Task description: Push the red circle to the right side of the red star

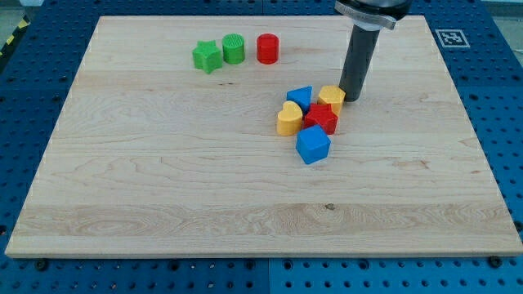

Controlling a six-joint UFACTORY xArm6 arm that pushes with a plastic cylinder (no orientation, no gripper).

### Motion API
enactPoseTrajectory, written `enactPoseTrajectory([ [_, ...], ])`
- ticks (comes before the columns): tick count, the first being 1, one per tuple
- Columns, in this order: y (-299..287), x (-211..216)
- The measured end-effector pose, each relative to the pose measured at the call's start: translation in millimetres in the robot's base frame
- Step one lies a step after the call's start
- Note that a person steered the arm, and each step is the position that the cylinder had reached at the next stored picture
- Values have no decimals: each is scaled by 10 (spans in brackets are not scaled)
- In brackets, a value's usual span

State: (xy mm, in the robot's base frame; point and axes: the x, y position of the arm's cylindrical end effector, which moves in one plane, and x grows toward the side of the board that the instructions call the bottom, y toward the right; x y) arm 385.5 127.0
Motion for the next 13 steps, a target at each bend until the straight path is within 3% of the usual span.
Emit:
enactPoseTrajectory([
  [2,-251,-734],
  [4,-867,-1783],
  [5,-1215,-1934],
  [9,-2553,-1931],
  [10,-2250,-1785],
  [11,-1532,-1412],
  [13,-1101,-994],
])
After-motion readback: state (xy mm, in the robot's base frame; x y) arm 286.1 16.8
